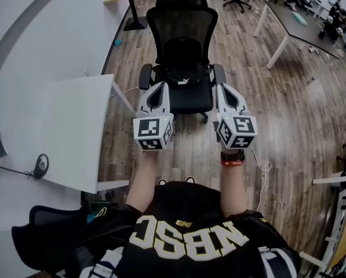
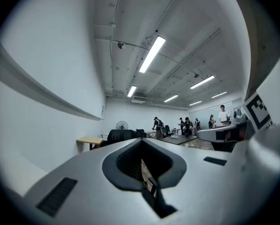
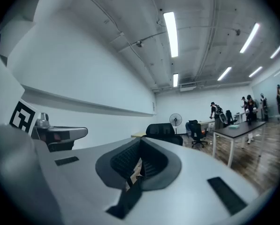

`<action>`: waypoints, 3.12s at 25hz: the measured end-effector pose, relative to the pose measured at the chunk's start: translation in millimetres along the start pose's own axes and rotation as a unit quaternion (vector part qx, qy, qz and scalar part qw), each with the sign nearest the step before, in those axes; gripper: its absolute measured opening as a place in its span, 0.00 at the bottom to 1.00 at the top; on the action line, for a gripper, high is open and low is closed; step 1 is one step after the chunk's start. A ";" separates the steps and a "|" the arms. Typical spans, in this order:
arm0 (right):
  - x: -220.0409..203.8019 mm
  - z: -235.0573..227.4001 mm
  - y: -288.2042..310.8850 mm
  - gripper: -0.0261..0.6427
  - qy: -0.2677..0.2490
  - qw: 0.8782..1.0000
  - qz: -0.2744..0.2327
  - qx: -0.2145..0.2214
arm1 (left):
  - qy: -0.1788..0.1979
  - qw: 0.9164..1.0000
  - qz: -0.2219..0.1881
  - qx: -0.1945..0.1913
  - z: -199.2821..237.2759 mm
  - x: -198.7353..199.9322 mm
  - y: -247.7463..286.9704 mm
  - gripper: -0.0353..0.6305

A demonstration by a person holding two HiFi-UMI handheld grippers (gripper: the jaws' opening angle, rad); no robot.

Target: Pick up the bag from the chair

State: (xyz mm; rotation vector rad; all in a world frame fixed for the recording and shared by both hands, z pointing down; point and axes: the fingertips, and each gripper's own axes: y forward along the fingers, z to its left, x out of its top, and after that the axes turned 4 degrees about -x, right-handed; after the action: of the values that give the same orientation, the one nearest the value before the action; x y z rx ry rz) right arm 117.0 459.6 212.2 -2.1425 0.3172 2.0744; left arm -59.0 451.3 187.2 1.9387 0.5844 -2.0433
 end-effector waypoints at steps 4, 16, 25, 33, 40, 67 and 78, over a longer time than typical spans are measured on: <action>-4.4 -11.0 -4.7 0.06 -0.013 1.000 0.004 0.000 | 0.000 1.000 0.003 0.001 -13.9 -3.7 4.3 0.07; -33.4 -29.4 14.4 0.05 -0.032 0.999 0.030 -0.027 | 0.004 0.997 0.062 0.045 12.8 -37.5 -0.5 0.07; -47.7 -36.5 122.5 0.05 0.075 0.996 0.044 0.001 | -0.003 0.998 0.050 0.022 78.3 -54.2 85.0 0.07; -31.7 -10.4 238.8 0.05 0.047 0.998 0.048 0.005 | -0.007 1.000 0.009 -0.019 157.4 -32.8 167.3 0.07; -65.5 -1.4 291.7 0.05 0.037 0.996 0.083 -0.010 | -0.048 0.997 0.040 -0.033 204.0 -75.2 215.3 0.07; -304.1 -115.9 494.6 0.28 0.064 0.926 0.371 0.028 | -0.135 0.937 0.322 -0.019 251.7 -353.4 416.6 0.13; -425.1 -153.8 542.9 0.47 0.060 0.893 0.444 0.044 | -0.191 0.880 0.435 -0.009 271.1 -495.4 437.8 0.47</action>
State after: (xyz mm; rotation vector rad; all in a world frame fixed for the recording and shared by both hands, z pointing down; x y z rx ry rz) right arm 119.9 -81.5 666.4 -2.3023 1.6336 2.2041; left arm -64.4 -101.6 639.9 1.3239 -0.3237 -1.6879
